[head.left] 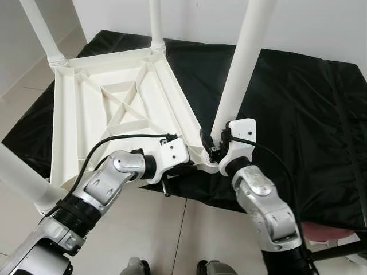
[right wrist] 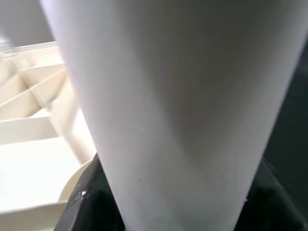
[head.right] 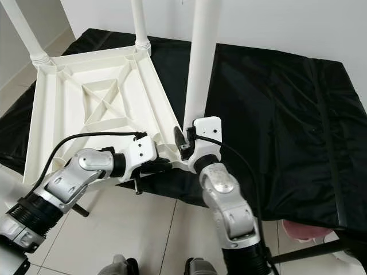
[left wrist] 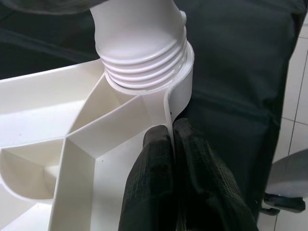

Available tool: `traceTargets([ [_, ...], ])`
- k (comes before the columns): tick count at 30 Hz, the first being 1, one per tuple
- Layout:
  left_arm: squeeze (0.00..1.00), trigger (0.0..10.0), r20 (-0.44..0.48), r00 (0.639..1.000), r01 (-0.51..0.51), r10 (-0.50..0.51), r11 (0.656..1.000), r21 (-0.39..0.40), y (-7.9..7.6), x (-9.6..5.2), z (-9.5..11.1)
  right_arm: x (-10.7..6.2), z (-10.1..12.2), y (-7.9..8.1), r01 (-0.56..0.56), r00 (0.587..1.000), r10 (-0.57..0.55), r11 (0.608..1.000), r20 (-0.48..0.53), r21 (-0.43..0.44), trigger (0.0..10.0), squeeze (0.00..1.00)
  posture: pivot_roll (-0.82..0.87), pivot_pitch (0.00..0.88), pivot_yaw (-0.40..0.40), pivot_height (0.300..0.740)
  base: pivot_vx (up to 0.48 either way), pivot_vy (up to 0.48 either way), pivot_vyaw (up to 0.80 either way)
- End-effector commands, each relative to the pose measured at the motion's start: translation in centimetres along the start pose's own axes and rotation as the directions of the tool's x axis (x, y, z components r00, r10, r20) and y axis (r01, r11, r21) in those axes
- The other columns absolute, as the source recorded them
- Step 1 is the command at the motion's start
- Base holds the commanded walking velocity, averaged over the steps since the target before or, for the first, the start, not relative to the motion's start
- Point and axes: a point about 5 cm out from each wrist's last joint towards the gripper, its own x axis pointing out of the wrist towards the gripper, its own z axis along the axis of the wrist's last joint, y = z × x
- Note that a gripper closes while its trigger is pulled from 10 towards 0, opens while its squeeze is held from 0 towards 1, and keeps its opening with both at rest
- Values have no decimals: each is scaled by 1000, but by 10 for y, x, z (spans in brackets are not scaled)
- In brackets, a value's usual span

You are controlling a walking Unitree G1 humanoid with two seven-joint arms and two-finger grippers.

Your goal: Building children table

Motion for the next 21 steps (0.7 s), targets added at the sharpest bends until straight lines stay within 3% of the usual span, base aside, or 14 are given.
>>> traceTargets([
  [1,0,0,131,976,162,-176,980,113,-16,16,29,-1,-37,-57,387,901,-387,921,-195,-40,0,0,-44,150,30,740,0,0,0],
  [2,0,0,131,976,162,-176,980,113,-16,16,29,-1,-37,-57,387,901,-387,921,-195,-40,0,0,-44,150,30,740,0,0,0],
  [4,0,0,150,978,130,-146,985,113,-5,25,36,0,-32,-55,466,870,-461,885,-174,-8,0,0,-49,152,31,740,0,0,0],
  [7,0,0,163,979,105,-121,989,108,2,32,41,1,-28,-51,486,863,-481,874,-156,-5,0,0,-50,152,33,740,0,0,0],
  [12,0,0,174,977,104,-123,988,112,6,35,45,4,-25,-37,413,903,-409,911,-134,4,0,0,-50,155,37,740,0,0,0],
  [13,0,0,170,977,109,-127,988,112,5,33,43,5,-22,-29,332,938,-328,943,-109,12,10000,0,-49,156,39,740,0,0,0],
  [14,0,0,170,977,109,-127,988,112,5,33,43,5,-22,-29,332,938,-328,943,-109,12,10000,0,-49,156,39,740,0,0,0],
  [15,0,0,161,978,114,-131,987,110,4,30,40,6,-16,-19,191,980,-190,982,-62,2,10000,0,-49,156,39,740,0,0,0],
  [16,0,0,156,979,116,-132,987,109,3,29,38,6,-14,-16,140,989,-140,990,-45,-12,10000,0,-49,156,39,740,0,0,0],
  [17,0,0,153,979,117,-133,987,106,2,27,36,6,-11,-16,89,996,-90,996,-30,-19,10000,1000,-46,158,38,740,0,0,0],
  [20,0,0,151,979,119,-134,987,104,2,26,34,5,-8,-15,41,999,-41,999,-18,-22,10000,1000,-46,158,38,740,0,0,0],
  [21,0,0,148,979,124,-138,987,103,1,25,32,5,-4,-14,-27,1000,27,999,-2,-32,10000,1000,-43,158,36,740,0,0,0],
])
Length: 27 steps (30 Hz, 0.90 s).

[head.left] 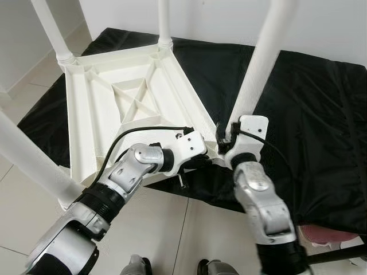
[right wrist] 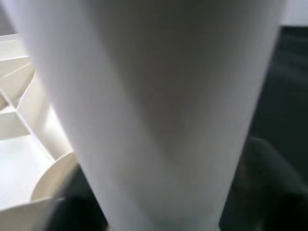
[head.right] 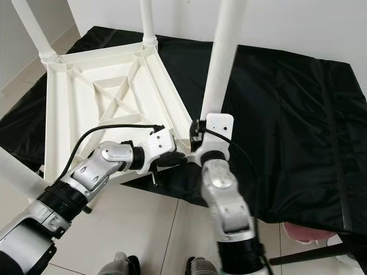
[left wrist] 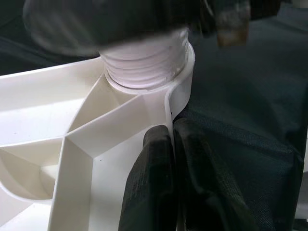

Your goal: Building children table

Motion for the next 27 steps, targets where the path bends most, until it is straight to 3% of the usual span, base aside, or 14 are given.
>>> traceTargets([
  [1,0,0,107,982,142,-155,983,113,-12,3,22,0,-4,3,-64,998,64,998,-28,4,10000,1000,-43,158,36,740,0,0,0],
  [2,0,0,100,980,158,-169,981,115,-16,0,20,-1,3,1,-154,988,154,988,-5,-7,10000,0,-43,158,35,740,0,0,0],
  [5,0,0,95,979,169,-181,979,116,-18,-2,18,-2,8,0,-218,976,218,976,9,-18,10000,0,-43,158,35,740,0,0,0],
  [6,0,0,87,976,187,-197,975,118,-22,-6,16,-4,13,-1,-286,958,287,958,21,-30,10000,0,-44,157,35,740,0,0,0],
  [10,0,0,87,976,187,-197,975,118,-22,-6,16,-4,13,-1,-286,958,287,958,21,-30,10000,0,-44,157,35,740,0,0,0],
  [11,0,0,73,970,224,-234,967,125,-30,-12,12,-9,18,-3,-382,923,383,923,24,-53,10000,0,-45,157,35,740,0,0,0],
  [12,0,0,73,970,224,-234,967,125,-30,-12,12,-9,18,-3,-382,923,383,923,24,-53,10000,0,-45,157,35,740,0,0,0],
  [13,0,0,55,959,271,-279,954,131,-41,-23,8,-18,20,-3,-509,859,511,857,11,-73,10000,0,-42,157,34,740,0,0,0],
  [16,0,0,55,959,271,-279,954,131,-41,-23,8,-18,20,-3,-509,859,511,857,11,-73,10000,0,-42,157,34,740,0,0,0],
  [18,0,0,33,940,332,-339,934,136,-55,-42,4,-33,20,-3,-675,737,675,733,-30,-86,10000,0,-30,157,27,740,0,0,0],
  [19,0,0,29,937,341,-348,930,135,-58,-47,4,-37,19,-2,-713,701,712,697,-39,-82,3020,0,-29,157,27,740,0,0,0],
  [20,0,0,28,937,341,-347,931,134,-58,-49,4,-39,19,-2,-731,682,730,678,-44,-78,0,0,-28,157,26,740,0,0,0],
  [27,0,0,37,943,325,-332,937,133,-57,-47,6,-43,16,0,-769,639,767,636,-57,-60,0,0,-28,156,24,740,0,0,0],
])
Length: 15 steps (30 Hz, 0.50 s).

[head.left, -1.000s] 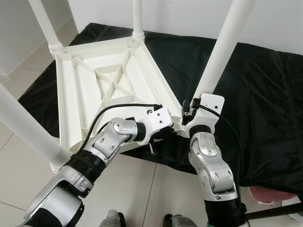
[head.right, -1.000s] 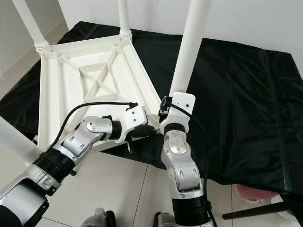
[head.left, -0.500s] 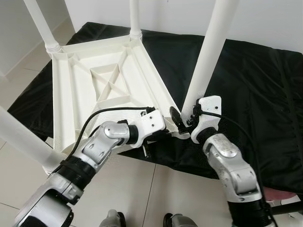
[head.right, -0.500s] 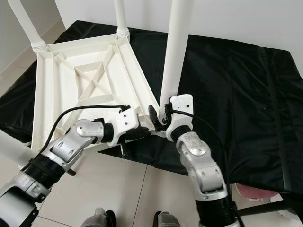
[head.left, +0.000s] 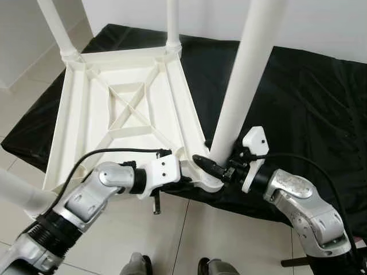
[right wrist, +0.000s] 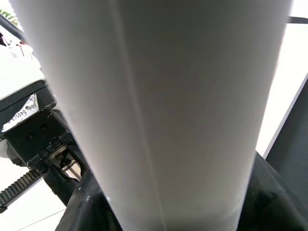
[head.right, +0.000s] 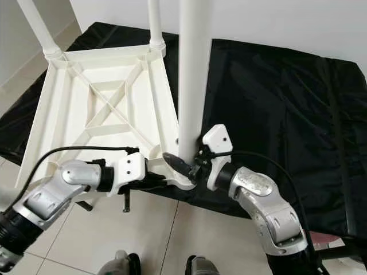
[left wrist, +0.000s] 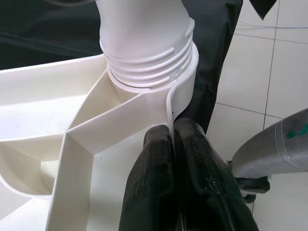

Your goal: Building children table

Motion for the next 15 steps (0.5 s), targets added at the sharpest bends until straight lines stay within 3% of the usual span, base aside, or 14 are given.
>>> traceTargets([
  [1,0,0,60,976,205,-210,976,74,-11,7,17,1,-5,3,-14,1000,15,1000,-21,26,0,0,-28,156,24,740,0,0,0],
  [5,0,0,66,981,180,-184,981,73,-7,11,19,3,-11,-4,66,996,-65,998,-55,23,0,0,-36,156,29,740,0,0,0],
  [7,0,0,83,985,148,-154,986,79,-1,17,23,6,-21,-20,242,965,-240,970,-107,5,0,0,-36,156,29,740,0,0,0],
  [9,0,0,88,986,136,-143,987,81,1,19,25,6,-25,-26,300,946,-298,954,-128,-6,0,0,-36,156,29,740,0,0,0],
  [10,0,0,103,988,105,-113,991,84,8,27,30,7,-33,-40,458,874,-455,889,-168,-23,0,0,-36,157,30,740,0,0,0],
  [11,0,0,103,988,105,-113,991,84,8,27,30,7,-33,-40,458,874,-455,889,-168,-23,0,0,-36,157,30,740,0,0,0],
  [12,0,0,112,989,91,-100,992,85,12,31,33,7,-37,-45,534,828,-527,845,-193,-20,0,0,-36,155,30,740,0,0,0],
  [13,0,0,145,986,67,-78,994,81,21,42,41,4,-47,-53,690,699,-671,724,-246,-15,0,0,-38,154,30,740,0,0,0],
  [14,0,0,145,986,67,-78,994,81,21,42,41,4,-47,-53,690,699,-671,724,-246,-15,0,0,-38,154,30,740,0,0,0],
  [15,0,0,160,984,60,-72,995,79,24,46,45,2,-53,-55,749,635,-723,662,-272,-9,0,0,-38,154,30,740,0,0,0],
])
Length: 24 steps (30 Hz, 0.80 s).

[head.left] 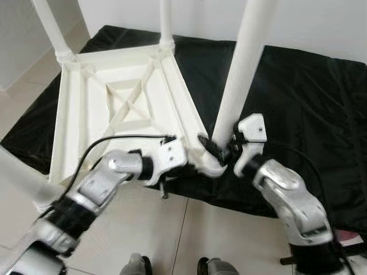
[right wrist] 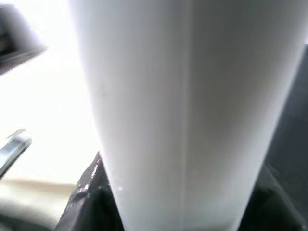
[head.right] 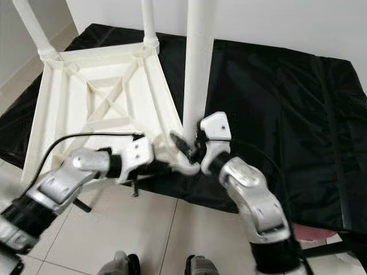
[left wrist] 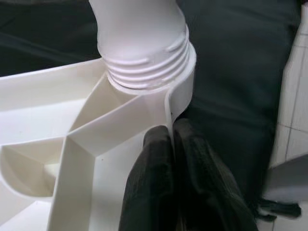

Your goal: Building children table

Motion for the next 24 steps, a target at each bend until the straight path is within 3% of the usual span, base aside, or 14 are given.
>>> traceTargets([
  [1,0,0,172,967,170,-189,978,123,-18,17,39,-6,-47,-38,303,917,-305,952,-257,-48,0,0,-38,154,30,740,0,0,0],
  [2,0,0,172,967,170,-189,978,123,-18,17,39,-6,-47,-38,303,917,-305,952,-257,-48,0,0,-38,154,30,740,0,0,0],
  [5,0,0,196,962,164,-187,978,128,-12,32,50,-10,-51,-35,478,842,-482,875,-241,-81,0,0,-44,152,39,740,0,0,0],
  [8,0,0,206,961,161,-186,978,130,-9,40,54,-12,-52,-30,534,810,-539,841,-230,-89,0,0,-50,151,44,740,0,0,0],
  [14,0,0,218,960,149,-173,981,123,-6,47,58,-10,-52,-21,534,818,-534,843,-212,-63,0,0,-57,151,51,740,0,0,0],
  [15,0,0,215,961,148,-172,981,122,-6,48,56,-9,-51,-18,506,839,-506,861,-201,-52,9843,0,-56,151,51,740,0,0,0],
  [16,0,0,202,966,138,-161,983,122,-6,49,53,-7,-50,-15,475,860,-475,879,-188,-44,9843,0,-56,151,51,740,0,0,0],
  [18,0,0,199,967,136,-159,983,123,-6,49,52,-7,-49,-15,474,861,-474,879,-185,-45,9843,0,-56,151,51,740,0,0,0],
  [19,0,0,184,973,115,-137,986,123,-5,50,50,-7,-47,-13,441,883,-439,897,-165,-30,10000,1000,-54,150,50,740,0,0,0],
  [20,0,10000,168,979,91,-112,988,126,-4,51,47,-7,-44,-13,425,895,-423,905,-140,-20,10000,1000,-50,149,49,740,0,0,0],
  [22,0,10000,157,983,75,-95,989,127,-3,51,44,-7,-40,-14,407,906,-407,913,-113,-21,10000,1000,-50,149,49,740,0,0,0],
  [23,1000,10000,154,986,53,-70,992,113,-1,50,42,-6,-35,-16,393,916,-395,919,-71,-38,10000,1000,-47,150,47,740,0,0,0],
  [24,1000,10000,154,986,53,-70,992,113,-1,50,42,-6,-35,-16,393,916,-395,919,-71,-38,10000,1000,-47,150,47,740,0,0,0],
])
